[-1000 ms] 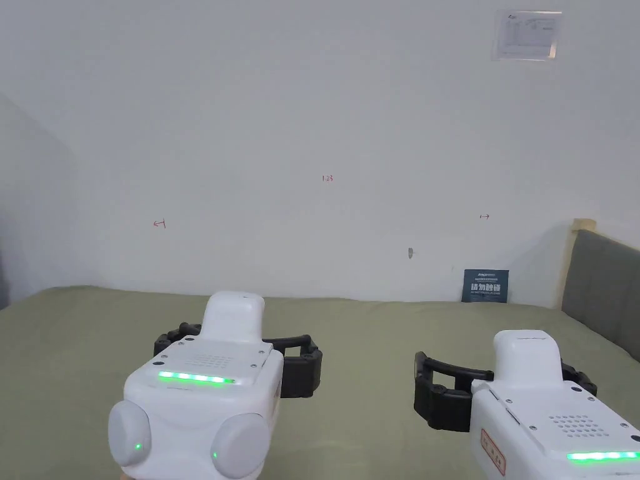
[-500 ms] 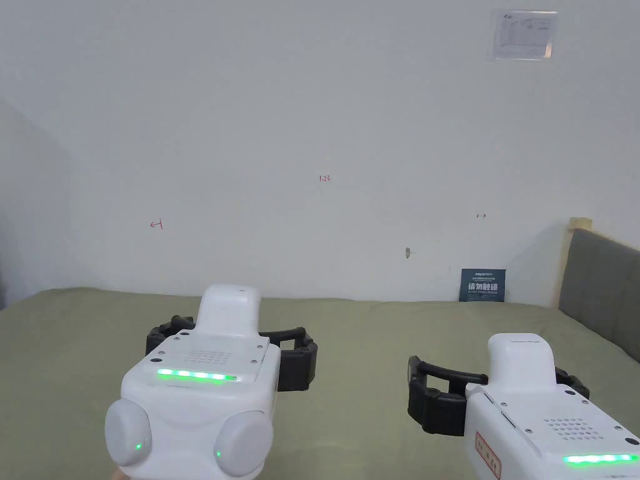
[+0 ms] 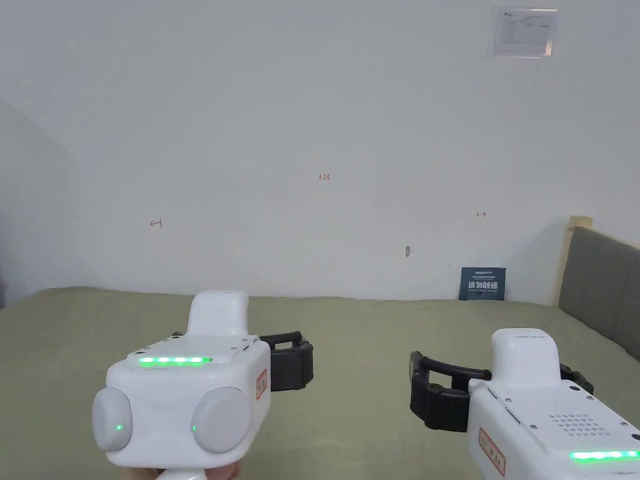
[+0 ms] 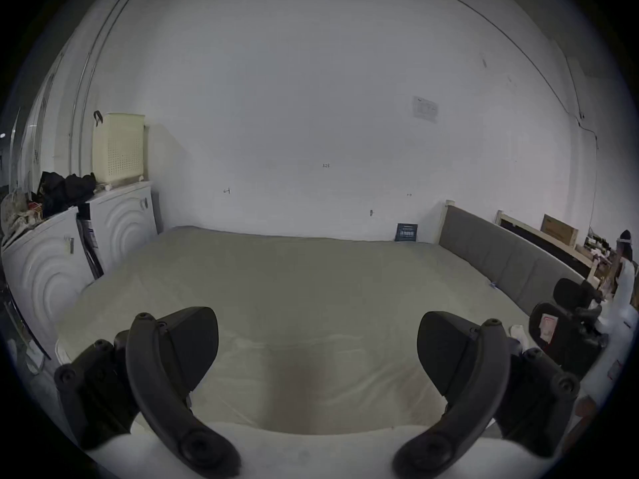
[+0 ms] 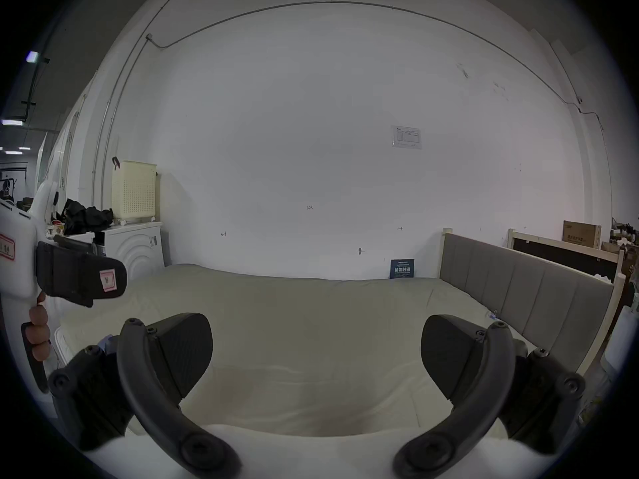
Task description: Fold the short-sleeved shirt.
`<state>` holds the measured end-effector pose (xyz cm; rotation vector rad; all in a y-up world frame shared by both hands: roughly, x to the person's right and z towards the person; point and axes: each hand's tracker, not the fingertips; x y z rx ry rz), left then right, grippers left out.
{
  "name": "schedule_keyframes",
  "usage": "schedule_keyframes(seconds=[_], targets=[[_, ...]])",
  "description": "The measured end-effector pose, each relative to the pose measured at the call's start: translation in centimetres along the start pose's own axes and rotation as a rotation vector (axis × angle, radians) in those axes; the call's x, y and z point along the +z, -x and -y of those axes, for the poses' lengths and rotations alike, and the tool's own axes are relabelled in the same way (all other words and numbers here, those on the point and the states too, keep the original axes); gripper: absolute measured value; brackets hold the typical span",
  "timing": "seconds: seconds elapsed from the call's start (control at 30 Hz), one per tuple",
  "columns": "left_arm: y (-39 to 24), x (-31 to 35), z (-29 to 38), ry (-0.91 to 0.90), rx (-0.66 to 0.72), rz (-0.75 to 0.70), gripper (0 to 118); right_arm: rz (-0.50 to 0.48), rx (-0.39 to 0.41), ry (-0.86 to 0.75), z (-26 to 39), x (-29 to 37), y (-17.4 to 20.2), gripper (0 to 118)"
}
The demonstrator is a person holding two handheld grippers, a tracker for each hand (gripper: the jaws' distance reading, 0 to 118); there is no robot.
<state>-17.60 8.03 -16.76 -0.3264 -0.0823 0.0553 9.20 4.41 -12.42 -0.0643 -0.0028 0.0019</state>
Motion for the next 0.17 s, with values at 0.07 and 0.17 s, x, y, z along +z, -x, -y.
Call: schedule_keyframes(seconds=[0.07,0.17], targets=[[-0.04,-0.14,0.29,-0.011,-0.018,-0.027,118,0.0,0.003,0.001,0.01,0.04,0.01,117],[0.27,-0.13,0.61,-0.049,-0.013,-0.042,118,0.001,0.019,0.002,0.15,0.03,-0.05,117]])
